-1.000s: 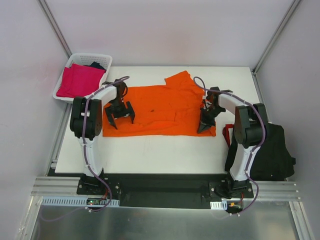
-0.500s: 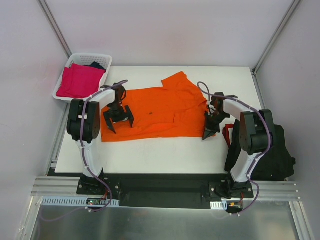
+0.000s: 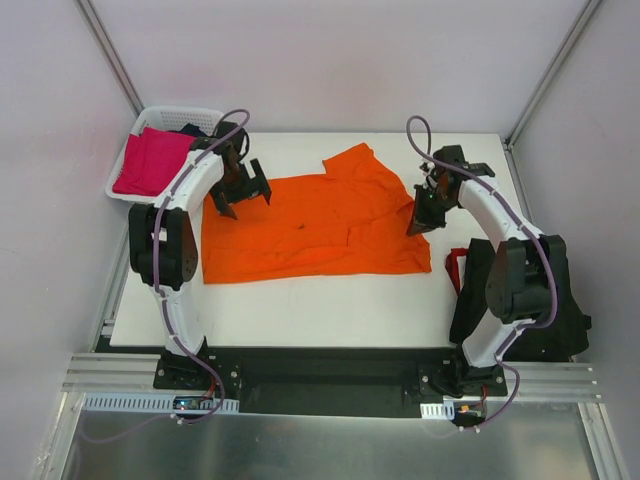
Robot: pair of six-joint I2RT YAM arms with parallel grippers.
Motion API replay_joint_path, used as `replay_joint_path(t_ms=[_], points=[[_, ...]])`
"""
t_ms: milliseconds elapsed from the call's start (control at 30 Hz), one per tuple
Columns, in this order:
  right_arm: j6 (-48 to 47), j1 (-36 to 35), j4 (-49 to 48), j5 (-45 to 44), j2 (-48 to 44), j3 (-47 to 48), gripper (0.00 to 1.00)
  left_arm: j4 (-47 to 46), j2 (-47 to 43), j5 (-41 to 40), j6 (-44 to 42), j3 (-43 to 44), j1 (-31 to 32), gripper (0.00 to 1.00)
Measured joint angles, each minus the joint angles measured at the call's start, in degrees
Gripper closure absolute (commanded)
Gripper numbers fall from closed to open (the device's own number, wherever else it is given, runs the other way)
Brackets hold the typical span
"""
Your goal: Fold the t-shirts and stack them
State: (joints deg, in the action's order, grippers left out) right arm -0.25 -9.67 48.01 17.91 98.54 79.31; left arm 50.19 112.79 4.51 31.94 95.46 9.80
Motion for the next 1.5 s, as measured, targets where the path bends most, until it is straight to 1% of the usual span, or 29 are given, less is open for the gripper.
replay_joint_path(t_ms=[67,100,233,433,600,700,833,933,1067,1500], points=[[-0.07,0.00,-0.24,-2.49,0.37,1.57,0.99,-0.66,-0.96,0.09,0.02,2.10,0.00,0.02],[-0.15,-0.02,-0.26,-4.00,0.87,1.90,0.99,-0.79,-1.44,0.31,0.02,2.45,0.00,0.05],[-0.39,-0.07,-0.52,-10.16,5.95,2.03,0.99,-0.44,-1.84,1.42,0.17,1.86,0.17,0.11],[-0.24,-0.66,-0.63,-15.13,16.28,4.28,0.99,-0.13,-2.51,1.49,0.15,-3.52,0.39,0.11],[-0.24,-2.19,-0.92,-16.00,19.65,9.22,0.99,0.68,-4.50,1.46,0.13,-7.89,0.39,0.11],[-0.24,-3.15,-1.25,-15.98,19.93,10.86,0.99,1.27,-5.90,1.44,0.07,-8.79,0.39,0.11],[0.00,-4.07,-1.68,-15.96,20.15,10.29,0.99,1.33,-6.71,1.44,-0.04,-8.87,0.39,0.11],[0.72,-4.55,-2.21,-15.80,20.11,8.04,0.99,1.42,-6.73,1.42,-0.33,-8.87,0.39,0.11],[1.55,-4.98,-2.93,-15.87,17.81,4.61,0.99,1.57,-6.73,1.44,-0.94,-8.87,0.39,0.11],[4.15,-7.87,-2.34,-17.14,8.57,-9.38,0.99,1.55,-6.71,1.53,-1.42,-9.16,0.39,0.11]])
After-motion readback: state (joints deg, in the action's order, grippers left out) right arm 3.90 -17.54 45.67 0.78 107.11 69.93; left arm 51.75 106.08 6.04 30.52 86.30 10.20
